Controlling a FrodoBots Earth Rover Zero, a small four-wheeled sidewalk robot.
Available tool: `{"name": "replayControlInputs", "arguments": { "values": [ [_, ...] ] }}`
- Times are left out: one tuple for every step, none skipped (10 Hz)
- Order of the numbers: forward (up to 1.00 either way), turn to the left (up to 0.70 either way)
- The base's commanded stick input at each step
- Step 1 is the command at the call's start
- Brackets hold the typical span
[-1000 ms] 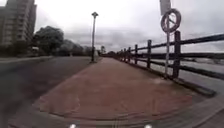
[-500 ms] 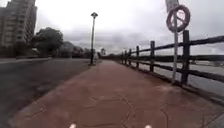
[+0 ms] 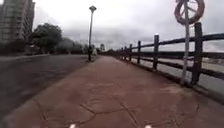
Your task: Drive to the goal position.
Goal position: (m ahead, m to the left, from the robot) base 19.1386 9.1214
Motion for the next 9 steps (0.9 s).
{"name": "replayControlInputs", "arguments": {
  "values": [
    [0.84,0.00],
    [0.84,0.00],
    [0.84,0.00],
    [0.84,0.00],
    [0.84,0.00],
    [0.84,0.00],
    [0.84,0.00],
    [0.84,0.00],
    [0.84,0.00]
  ]
}}
